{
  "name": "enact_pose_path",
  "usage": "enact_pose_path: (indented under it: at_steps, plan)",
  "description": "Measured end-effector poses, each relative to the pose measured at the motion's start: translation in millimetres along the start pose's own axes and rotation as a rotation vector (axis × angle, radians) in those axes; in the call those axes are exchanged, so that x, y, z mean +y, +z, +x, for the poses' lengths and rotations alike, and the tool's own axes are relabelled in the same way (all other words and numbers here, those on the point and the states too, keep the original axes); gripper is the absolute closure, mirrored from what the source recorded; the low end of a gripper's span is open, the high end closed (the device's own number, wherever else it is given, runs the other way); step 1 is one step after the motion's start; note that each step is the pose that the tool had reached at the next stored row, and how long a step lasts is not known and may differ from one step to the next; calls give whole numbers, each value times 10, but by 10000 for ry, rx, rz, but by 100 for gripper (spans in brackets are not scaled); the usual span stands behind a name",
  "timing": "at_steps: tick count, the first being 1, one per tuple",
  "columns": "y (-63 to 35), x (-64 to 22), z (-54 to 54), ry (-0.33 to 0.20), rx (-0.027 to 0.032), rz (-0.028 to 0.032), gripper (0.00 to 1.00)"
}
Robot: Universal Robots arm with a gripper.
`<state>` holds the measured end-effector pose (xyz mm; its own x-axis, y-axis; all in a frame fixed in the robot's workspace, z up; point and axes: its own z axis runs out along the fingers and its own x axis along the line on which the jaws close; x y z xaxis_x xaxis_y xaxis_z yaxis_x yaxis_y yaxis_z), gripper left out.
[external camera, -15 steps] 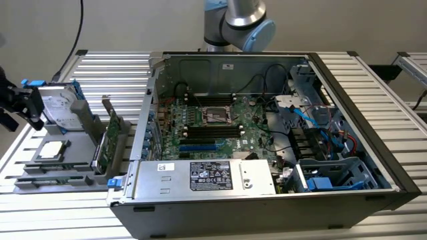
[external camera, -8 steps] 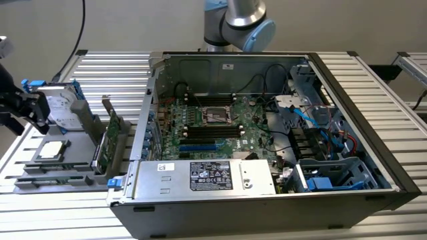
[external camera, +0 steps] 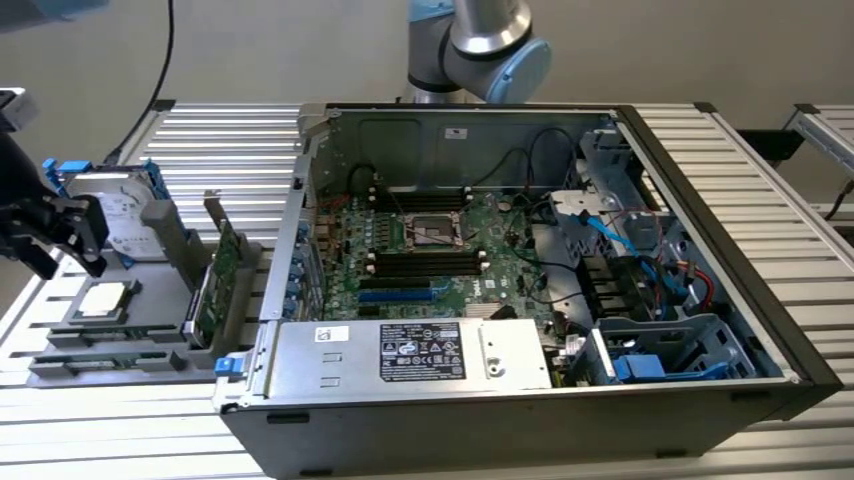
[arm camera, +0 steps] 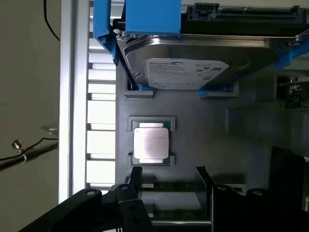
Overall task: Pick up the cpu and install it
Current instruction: 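Pick up the cpu and move it towards the insertion slot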
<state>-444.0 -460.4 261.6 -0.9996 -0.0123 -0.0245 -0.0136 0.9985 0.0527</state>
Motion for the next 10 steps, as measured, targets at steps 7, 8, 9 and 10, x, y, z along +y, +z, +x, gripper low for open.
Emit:
enact_pose_path:
  at_steps: [7, 8, 9, 10]
  plan:
    - [127, -7, -1, 0, 0, 0, 44]
    - [145, -8, 0, 0, 0, 0, 44]
    - [164, -9, 0, 0, 0, 0, 44]
    - [180, -10, 1, 0, 1, 1, 44]
